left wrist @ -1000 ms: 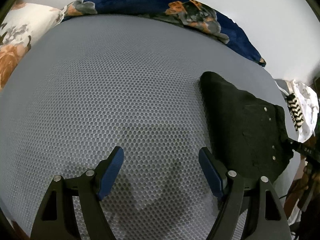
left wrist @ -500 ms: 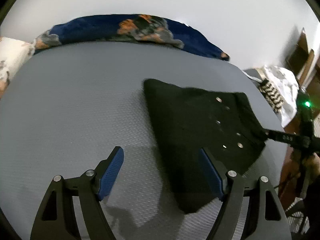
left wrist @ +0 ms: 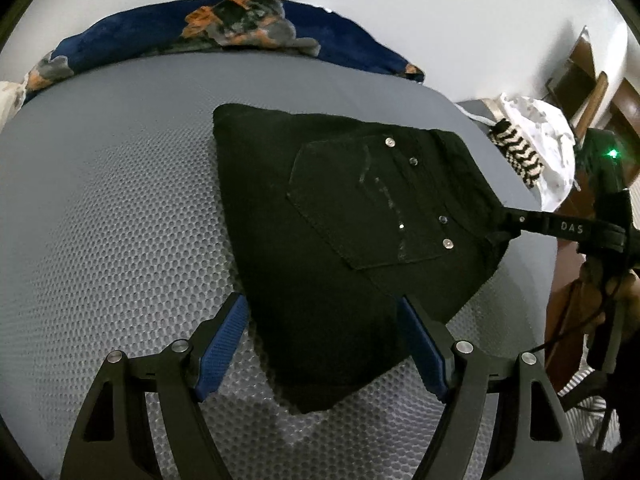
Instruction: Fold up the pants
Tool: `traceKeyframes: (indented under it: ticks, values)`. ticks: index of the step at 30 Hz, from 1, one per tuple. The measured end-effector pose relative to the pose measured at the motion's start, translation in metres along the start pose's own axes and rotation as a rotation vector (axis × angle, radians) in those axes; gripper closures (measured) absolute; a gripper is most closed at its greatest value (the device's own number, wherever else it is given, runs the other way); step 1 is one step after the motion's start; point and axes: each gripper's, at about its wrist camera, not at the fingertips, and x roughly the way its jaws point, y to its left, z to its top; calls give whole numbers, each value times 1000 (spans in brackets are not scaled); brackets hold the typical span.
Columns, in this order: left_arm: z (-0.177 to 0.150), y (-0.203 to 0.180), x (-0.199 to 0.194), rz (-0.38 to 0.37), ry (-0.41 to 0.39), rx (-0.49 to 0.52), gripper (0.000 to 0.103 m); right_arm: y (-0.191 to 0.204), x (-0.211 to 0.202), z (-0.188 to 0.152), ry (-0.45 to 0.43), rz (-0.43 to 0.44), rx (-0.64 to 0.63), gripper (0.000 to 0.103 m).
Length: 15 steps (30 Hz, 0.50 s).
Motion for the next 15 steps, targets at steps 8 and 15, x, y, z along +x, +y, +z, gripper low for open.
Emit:
traceKeyframes:
  ticks: [8, 15]
  values:
    - [-8, -10, 11, -7, 64, 60, 26, -10, 6, -8, 42, 9, 31, 94]
    - [-10, -7, 19, 5, 94, 52, 26, -28, 16, -8, 72, 86, 106, 87]
